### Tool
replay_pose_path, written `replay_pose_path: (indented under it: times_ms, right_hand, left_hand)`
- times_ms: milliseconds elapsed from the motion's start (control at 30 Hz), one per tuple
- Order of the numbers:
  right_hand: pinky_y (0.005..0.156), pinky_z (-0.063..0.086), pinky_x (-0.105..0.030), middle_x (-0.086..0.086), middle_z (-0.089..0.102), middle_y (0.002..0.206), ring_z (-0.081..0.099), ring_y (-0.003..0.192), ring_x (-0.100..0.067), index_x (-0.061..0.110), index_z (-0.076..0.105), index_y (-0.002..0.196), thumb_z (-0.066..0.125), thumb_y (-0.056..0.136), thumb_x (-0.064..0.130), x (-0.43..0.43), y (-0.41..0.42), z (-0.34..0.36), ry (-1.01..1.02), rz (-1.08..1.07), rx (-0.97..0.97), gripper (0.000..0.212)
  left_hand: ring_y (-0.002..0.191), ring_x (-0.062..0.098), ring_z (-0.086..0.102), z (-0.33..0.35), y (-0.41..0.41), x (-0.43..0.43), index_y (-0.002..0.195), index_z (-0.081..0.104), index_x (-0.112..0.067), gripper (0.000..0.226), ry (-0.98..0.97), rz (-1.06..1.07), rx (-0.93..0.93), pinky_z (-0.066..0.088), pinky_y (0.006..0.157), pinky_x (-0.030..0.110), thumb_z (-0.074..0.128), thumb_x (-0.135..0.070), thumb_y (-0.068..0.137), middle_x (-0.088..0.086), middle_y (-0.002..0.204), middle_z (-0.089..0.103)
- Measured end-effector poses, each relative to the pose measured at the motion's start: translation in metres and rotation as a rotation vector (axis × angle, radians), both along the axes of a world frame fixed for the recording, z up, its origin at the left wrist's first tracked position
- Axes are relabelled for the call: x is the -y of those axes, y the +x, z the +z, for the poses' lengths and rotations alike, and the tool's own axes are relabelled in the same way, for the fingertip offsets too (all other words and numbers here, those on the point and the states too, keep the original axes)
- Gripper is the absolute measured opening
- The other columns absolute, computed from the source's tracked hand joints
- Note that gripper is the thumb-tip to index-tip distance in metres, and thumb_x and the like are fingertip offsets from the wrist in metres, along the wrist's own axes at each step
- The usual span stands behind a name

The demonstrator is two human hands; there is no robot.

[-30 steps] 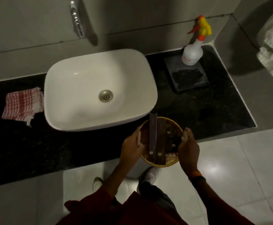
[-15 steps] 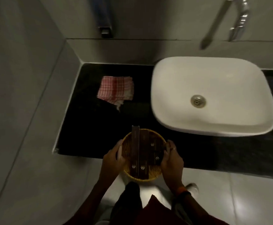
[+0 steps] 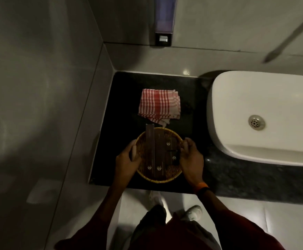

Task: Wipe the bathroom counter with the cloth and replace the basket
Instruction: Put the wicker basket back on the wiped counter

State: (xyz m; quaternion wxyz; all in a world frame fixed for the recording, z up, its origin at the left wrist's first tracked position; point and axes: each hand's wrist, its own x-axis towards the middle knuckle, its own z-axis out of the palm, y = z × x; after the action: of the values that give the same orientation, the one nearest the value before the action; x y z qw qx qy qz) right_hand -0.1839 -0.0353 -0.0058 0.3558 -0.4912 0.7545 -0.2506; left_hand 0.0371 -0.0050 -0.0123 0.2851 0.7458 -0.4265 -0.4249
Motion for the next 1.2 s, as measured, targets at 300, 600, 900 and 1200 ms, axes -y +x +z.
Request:
replay_pose_path:
  times_ms: [300, 600, 900, 1200]
  right_hand:
    - [0.096, 0.052, -0.04, -0.014, 0.069, 0.124, 0.066, 0.113, -0.03, 0.007, 0.056, 0.134, 0.062, 0.097, 0.032, 0.119, 0.016, 0.006, -0.032, -0.041, -0.013, 0.045]
    - [0.079, 0.053, -0.04, -0.021, 0.072, 0.105, 0.068, 0.099, -0.037, -0.002, 0.067, 0.1, 0.056, 0.096, 0.041, 0.187, 0.039, -0.009, 0.17, -0.059, -0.025, 0.044]
    - [0.073, 0.055, -0.035, 0.0, 0.072, 0.077, 0.069, 0.076, -0.021, 0.016, 0.067, 0.072, 0.065, 0.085, 0.04, 0.172, -0.052, 0.104, -0.05, -0.214, 0.431, 0.027]
    - [0.063, 0.057, -0.026, -0.001, 0.076, 0.082, 0.07, 0.073, -0.016, 0.01, 0.073, 0.099, 0.05, 0.089, 0.008, 0.111, -0.232, 0.156, -0.095, -0.298, 0.945, 0.026]
  left_hand:
    - [0.13, 0.025, 0.056, -0.005, 0.007, 0.148, 0.144, 0.048, -0.011, 0.046, -0.076, 0.1, 0.047, 0.046, 0.104, 0.034, 0.053, -0.024, 0.1, 0.011, 0.143, 0.056]
    - [0.09, 0.028, 0.068, -0.017, -0.011, 0.244, 0.092, 0.07, 0.001, 0.023, 0.181, 0.015, 0.022, 0.056, 0.082, 0.038, 0.074, -0.021, 0.086, 0.022, 0.106, 0.073]
    - [0.088, 0.019, 0.073, 0.084, -0.056, 0.227, 0.111, 0.07, -0.001, 0.032, -0.071, -0.065, -0.39, 0.057, 0.078, 0.034, 0.074, -0.019, 0.085, 0.011, 0.102, 0.076]
    - [0.077, 0.017, 0.072, 0.177, -0.245, 0.215, 0.093, 0.064, -0.015, 0.007, -0.228, -0.343, -0.562, 0.059, 0.07, 0.029, 0.061, -0.009, 0.092, 0.003, 0.088, 0.072]
